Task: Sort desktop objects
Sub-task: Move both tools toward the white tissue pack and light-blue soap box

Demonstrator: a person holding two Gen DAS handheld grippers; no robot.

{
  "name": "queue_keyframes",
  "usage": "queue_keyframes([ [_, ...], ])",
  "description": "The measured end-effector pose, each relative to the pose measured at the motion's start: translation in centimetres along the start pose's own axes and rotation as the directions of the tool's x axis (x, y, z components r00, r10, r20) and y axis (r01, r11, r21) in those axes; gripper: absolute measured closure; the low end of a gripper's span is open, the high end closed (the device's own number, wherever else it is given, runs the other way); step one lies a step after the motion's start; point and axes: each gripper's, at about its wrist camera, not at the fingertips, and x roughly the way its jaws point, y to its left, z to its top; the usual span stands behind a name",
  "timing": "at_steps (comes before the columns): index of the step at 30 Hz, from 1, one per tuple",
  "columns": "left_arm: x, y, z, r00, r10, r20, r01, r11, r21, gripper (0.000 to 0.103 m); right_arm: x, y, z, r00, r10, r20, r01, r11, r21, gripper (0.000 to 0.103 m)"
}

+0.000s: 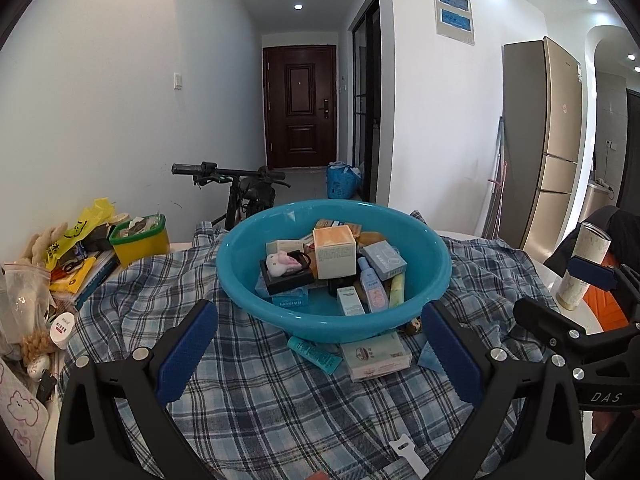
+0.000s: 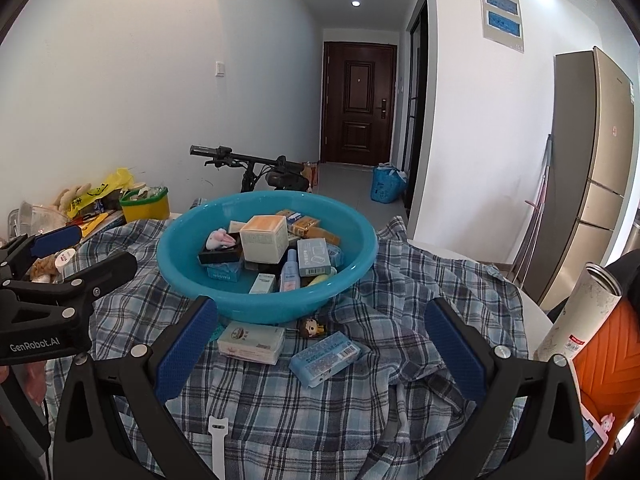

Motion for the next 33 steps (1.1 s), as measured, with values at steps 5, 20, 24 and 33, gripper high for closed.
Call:
queue_keyframes([
  [5,1.7,0.2,-1.9,0.997,-0.030,-0.072,0.029,0.999,-0.015,0.000,1.2,0.0,-1.9,0.999,0.002,-0.049,-0.002,1.000,-0.010,0.000],
  [20,3.8,-0.7,-6.1,0.978,-0.076,-0.193,0.074,0.997,-0.021,0.000,3.4,-0.5,-6.4,0.986,0.028,-0.161,-0.026,1.000,0.015,0.000],
  [24,4.2,-1.1,-6.3,0.974,-0.082,-0.211,0.083,0.997,-0.004,0.000,3.6,-0.6,-6.8,0.985,0.029,-0.167,-0.029,1.000,0.006,0.000],
  [33,6.5,-2.8,-7.2,0.955,-0.116,-0.273,0.133,0.990,0.045,0.000,5.2,-1.9,-8.9,0.974,0.025,-0.226,-0.019,0.999,0.032,0.000],
])
